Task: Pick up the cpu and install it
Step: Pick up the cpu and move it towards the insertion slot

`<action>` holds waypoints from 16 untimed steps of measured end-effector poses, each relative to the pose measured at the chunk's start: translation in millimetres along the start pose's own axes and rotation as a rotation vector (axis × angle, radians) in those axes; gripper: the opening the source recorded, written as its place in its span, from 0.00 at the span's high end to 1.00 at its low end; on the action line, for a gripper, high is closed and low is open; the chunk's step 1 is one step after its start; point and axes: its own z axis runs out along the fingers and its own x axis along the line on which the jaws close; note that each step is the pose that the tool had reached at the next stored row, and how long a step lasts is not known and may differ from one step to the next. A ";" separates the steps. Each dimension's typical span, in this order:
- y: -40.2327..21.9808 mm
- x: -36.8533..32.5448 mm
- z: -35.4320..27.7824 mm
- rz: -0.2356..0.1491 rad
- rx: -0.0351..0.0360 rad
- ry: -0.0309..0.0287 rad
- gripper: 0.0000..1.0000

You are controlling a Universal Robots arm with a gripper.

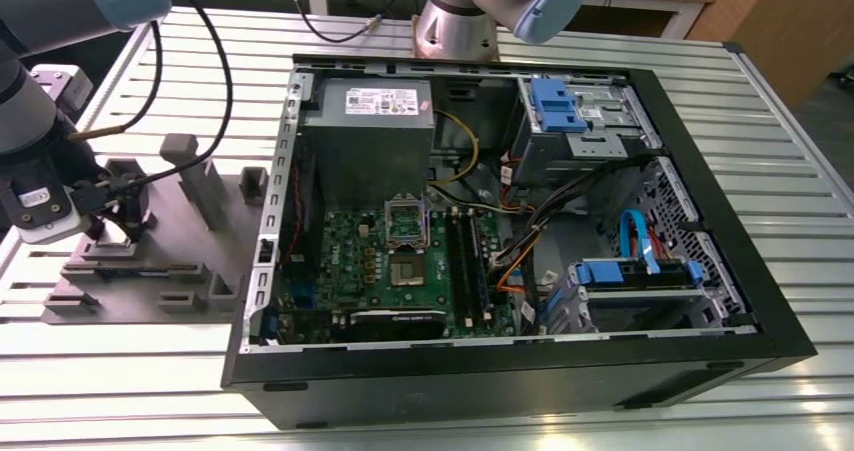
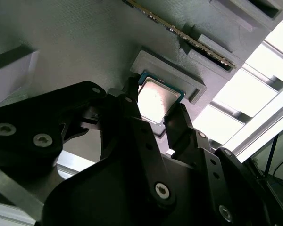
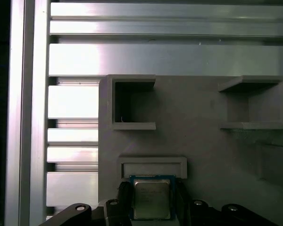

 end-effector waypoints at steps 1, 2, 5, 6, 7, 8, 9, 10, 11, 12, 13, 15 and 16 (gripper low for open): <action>0.0 0.0 0.0 0.000 0.0000 -0.0001 0.53; 0.0 0.0 0.1 0.000 -0.0002 -0.0001 0.52; 0.0 0.0 0.1 0.000 -0.0001 -0.0001 0.45; 0.0 0.0 0.2 0.000 -0.0001 -0.0001 0.45; 0.0 0.0 0.2 0.000 -0.0001 -0.0001 0.45; 0.0 0.0 0.2 0.000 -0.0001 -0.0001 0.45; 0.0 0.0 0.2 0.000 0.0000 -0.0001 0.45; 0.0 0.0 0.2 0.000 -0.0002 0.0000 0.45; 0.0 0.1 0.2 0.000 -0.0013 0.0000 0.45; 0.1 0.2 0.2 0.000 -0.0026 0.0000 0.45; 0.1 0.4 0.2 0.000 -0.0046 -0.0001 0.45; 0.1 0.6 0.2 0.000 -0.0079 -0.0002 0.45; 0.1 0.7 0.2 0.000 -0.0086 -0.0004 0.45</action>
